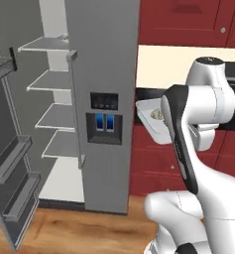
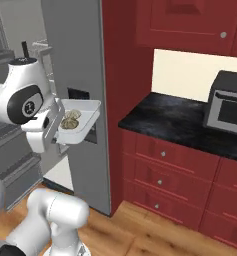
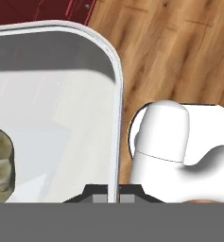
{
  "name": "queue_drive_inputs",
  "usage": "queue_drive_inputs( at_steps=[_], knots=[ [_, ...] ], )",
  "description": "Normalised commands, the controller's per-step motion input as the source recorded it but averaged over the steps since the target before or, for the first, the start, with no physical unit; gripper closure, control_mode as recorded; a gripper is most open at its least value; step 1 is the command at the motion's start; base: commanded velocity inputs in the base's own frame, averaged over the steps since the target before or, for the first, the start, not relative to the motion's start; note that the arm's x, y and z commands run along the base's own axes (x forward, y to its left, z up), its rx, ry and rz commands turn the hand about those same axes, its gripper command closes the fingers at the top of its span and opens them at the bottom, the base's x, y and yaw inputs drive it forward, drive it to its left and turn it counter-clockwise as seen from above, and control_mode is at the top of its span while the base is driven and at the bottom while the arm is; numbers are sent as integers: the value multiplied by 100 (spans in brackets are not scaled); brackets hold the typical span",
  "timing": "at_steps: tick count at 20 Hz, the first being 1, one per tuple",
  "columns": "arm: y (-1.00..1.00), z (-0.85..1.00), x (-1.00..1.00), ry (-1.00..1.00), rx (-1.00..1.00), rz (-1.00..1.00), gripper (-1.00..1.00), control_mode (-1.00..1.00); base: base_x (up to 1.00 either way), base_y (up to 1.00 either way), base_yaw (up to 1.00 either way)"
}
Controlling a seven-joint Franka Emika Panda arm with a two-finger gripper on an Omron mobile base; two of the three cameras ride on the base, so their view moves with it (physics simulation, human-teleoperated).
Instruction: Place two dumplings into each of the tupperware containers and then place the containers in the fridge.
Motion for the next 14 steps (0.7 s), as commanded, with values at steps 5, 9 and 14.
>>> queue_drive_inputs(
  at_steps=[5, 9, 14],
  knots=[
    [0, 0, 0, 0, 0, 0, 100, 100, 62, 53, -35],
    [0, 0, 0, 0, 0, 0, 100, 100, 5, 64, -21],
    [0, 0, 0, 0, 0, 0, 100, 100, 19, 74, -13]
  ],
)
